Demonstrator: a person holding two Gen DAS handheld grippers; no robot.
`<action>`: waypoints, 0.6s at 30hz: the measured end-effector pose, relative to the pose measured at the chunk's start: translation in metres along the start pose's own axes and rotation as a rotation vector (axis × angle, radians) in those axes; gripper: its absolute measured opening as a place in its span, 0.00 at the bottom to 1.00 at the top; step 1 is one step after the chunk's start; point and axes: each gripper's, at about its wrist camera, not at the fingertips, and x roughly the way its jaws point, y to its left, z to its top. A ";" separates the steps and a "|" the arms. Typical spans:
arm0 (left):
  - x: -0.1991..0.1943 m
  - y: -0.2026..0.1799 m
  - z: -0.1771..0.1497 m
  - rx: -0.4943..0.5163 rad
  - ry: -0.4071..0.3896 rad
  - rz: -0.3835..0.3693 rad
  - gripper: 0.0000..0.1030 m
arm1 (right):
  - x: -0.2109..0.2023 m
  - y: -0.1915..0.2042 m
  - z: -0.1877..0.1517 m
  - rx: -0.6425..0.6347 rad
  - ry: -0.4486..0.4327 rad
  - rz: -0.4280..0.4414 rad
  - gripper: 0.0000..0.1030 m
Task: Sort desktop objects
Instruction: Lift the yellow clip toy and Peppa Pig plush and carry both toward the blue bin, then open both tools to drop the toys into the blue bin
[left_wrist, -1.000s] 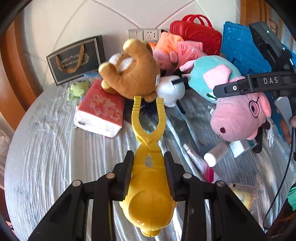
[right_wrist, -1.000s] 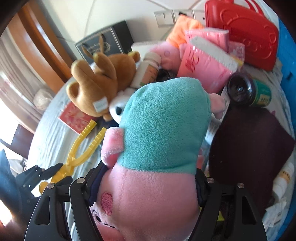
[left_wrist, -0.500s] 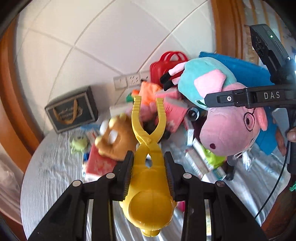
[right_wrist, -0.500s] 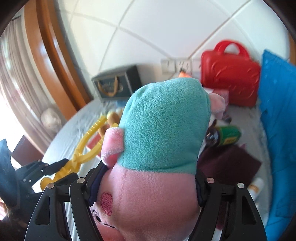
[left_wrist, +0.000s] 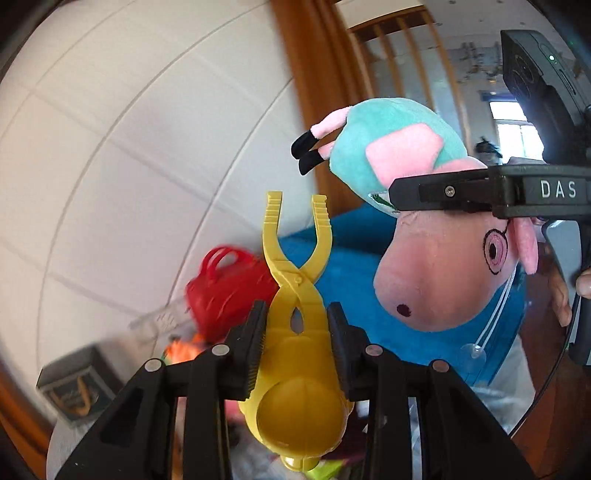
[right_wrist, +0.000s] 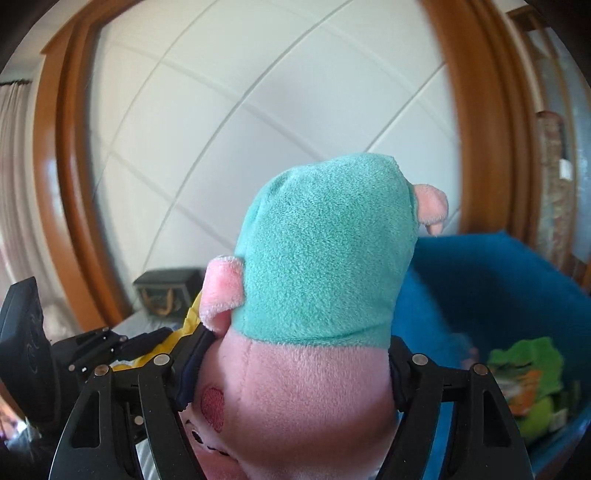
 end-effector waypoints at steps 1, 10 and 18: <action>0.008 -0.010 0.012 0.007 -0.012 -0.015 0.32 | -0.010 -0.017 0.007 0.005 -0.014 -0.029 0.73; 0.113 -0.120 0.096 0.048 -0.024 -0.157 0.32 | -0.030 -0.160 0.031 0.030 0.005 -0.212 0.73; 0.175 -0.170 0.146 0.004 -0.021 0.023 0.89 | -0.001 -0.235 0.051 0.041 0.056 -0.305 1.00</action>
